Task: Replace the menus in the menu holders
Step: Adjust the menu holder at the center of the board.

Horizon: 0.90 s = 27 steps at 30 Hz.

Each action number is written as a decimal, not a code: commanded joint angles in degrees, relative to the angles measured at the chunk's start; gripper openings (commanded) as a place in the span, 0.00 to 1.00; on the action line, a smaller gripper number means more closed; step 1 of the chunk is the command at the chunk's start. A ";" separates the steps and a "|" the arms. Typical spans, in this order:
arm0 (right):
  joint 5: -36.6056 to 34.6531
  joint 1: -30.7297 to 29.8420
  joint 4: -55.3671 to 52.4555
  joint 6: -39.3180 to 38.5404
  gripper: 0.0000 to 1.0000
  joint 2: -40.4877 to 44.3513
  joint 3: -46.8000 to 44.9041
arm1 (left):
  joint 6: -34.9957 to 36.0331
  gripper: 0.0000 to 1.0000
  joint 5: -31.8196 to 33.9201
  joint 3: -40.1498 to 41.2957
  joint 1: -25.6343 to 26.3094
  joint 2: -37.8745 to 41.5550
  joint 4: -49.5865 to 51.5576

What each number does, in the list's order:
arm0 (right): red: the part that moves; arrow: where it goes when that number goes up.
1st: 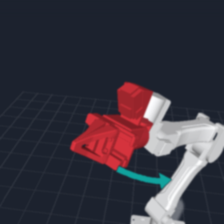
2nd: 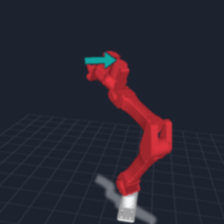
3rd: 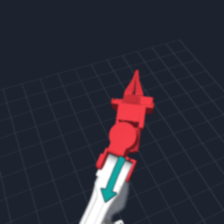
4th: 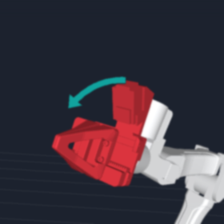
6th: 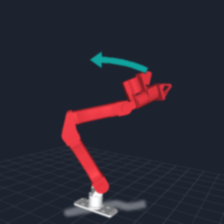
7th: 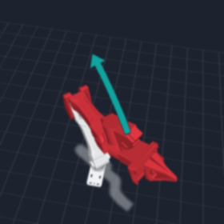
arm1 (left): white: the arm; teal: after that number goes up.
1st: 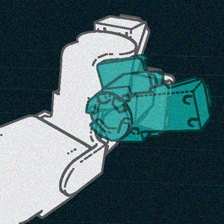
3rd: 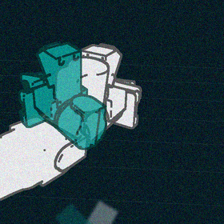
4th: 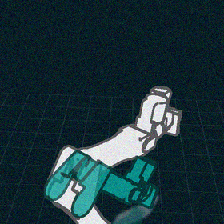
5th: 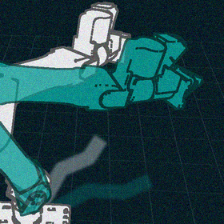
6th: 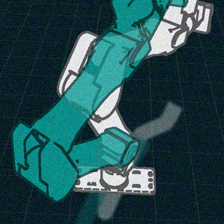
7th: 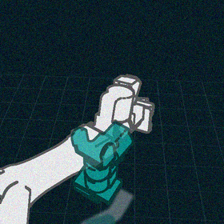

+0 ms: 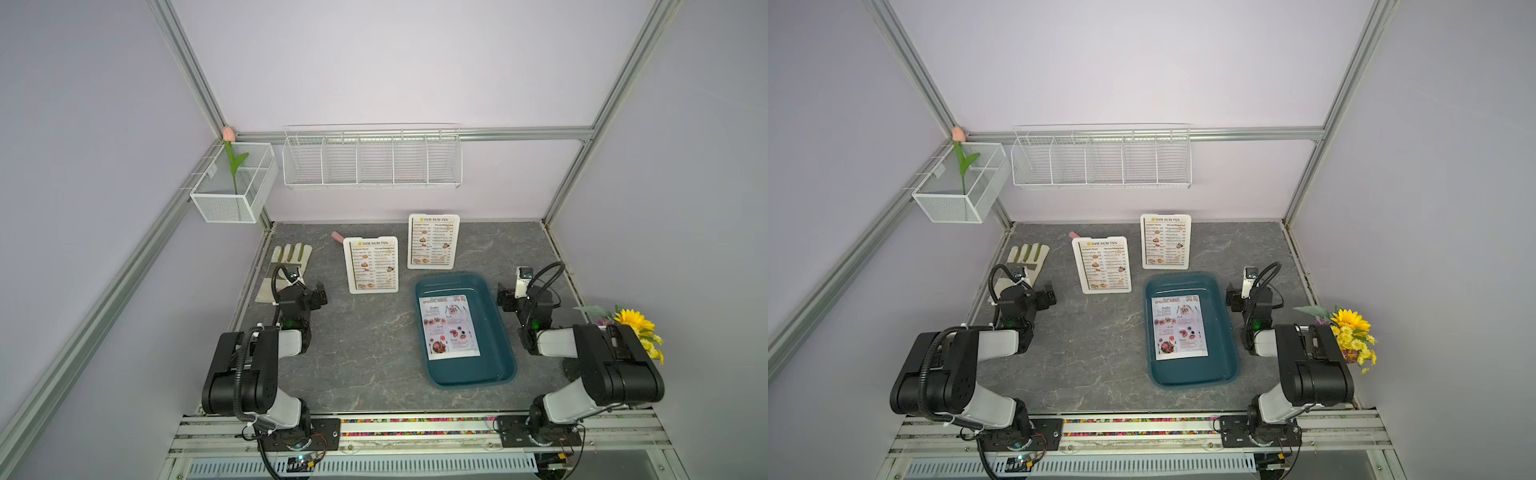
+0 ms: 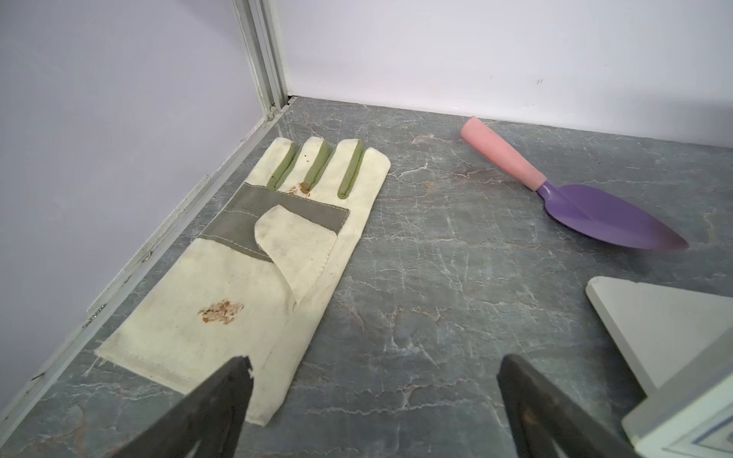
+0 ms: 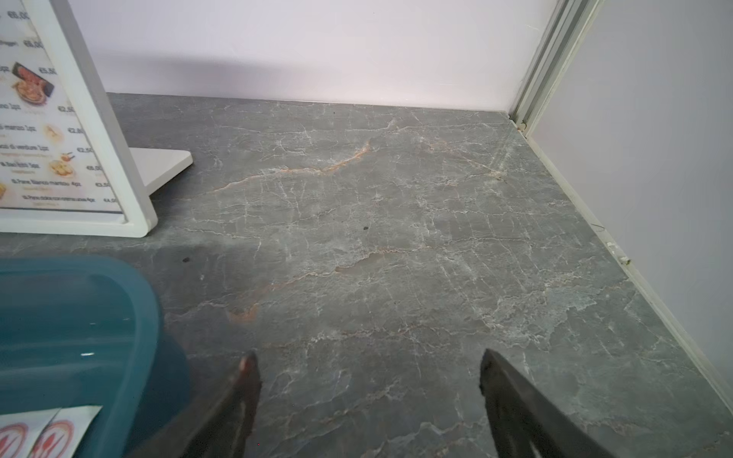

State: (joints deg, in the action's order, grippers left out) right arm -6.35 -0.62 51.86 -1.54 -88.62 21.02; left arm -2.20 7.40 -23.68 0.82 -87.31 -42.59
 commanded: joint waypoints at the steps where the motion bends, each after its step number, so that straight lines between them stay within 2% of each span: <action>1: 0.55 0.23 0.28 -0.57 0.89 0.21 0.36 | 0.90 0.99 -0.49 -1.10 0.24 0.65 -1.01; 27: 0.72 0.29 0.18 -0.58 0.89 0.16 0.45 | 0.39 0.99 0.08 -1.29 0.24 0.85 -0.43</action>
State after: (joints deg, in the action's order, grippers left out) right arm -6.20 -0.56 51.72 -1.54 -88.62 21.02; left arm -2.24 7.44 -23.68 0.82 -87.31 -42.57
